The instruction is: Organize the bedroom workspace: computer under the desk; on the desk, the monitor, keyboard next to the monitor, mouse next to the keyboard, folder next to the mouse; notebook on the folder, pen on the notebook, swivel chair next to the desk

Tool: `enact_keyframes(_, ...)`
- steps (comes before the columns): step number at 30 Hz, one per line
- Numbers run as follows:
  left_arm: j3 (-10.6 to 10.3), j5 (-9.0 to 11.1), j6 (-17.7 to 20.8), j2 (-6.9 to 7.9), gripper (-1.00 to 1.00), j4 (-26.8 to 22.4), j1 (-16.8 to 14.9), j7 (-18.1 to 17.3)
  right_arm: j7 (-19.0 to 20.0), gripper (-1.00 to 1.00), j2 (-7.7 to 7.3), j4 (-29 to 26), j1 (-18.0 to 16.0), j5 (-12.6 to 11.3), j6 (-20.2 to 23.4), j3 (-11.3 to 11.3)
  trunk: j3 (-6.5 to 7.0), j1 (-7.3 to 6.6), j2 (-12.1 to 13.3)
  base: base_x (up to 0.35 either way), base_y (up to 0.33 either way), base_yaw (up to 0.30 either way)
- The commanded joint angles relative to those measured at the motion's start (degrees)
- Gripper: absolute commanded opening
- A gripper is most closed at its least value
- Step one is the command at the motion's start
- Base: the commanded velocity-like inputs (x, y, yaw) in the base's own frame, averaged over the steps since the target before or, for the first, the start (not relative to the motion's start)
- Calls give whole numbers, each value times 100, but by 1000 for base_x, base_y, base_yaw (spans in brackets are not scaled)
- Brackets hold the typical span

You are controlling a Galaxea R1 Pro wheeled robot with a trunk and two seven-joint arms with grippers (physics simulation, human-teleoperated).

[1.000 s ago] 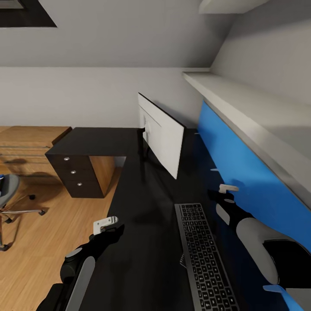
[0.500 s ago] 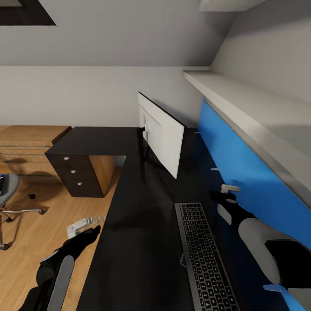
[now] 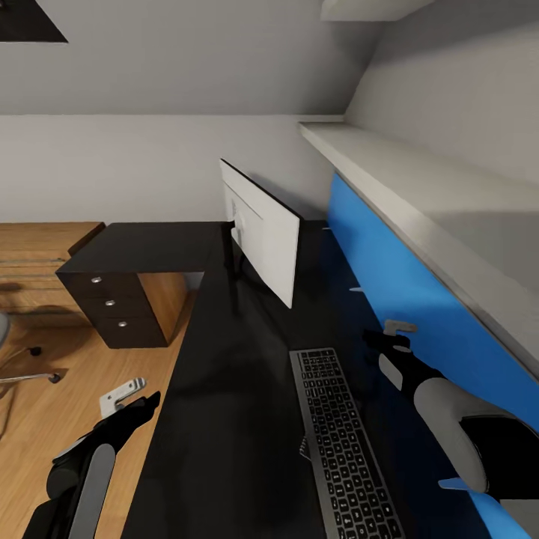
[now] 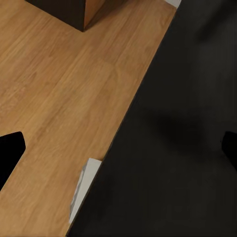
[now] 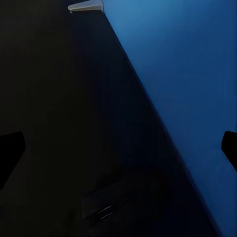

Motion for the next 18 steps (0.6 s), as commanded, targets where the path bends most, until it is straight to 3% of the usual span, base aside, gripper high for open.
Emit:
enact_keyframes(1, 7, 63, 22, -5, 100, -9, -4, 38, -19, 100, -1, 7, -5, -62, -21, 49, -6, 1, -5, 0, 0, -18)
enact_keyframes(18, 9, 410, 7, 9, 100, -12, -8, 17, -10, 100, -7, 2, -5, -61, -21, 49, -6, 1, -5, 0, 0, -3)
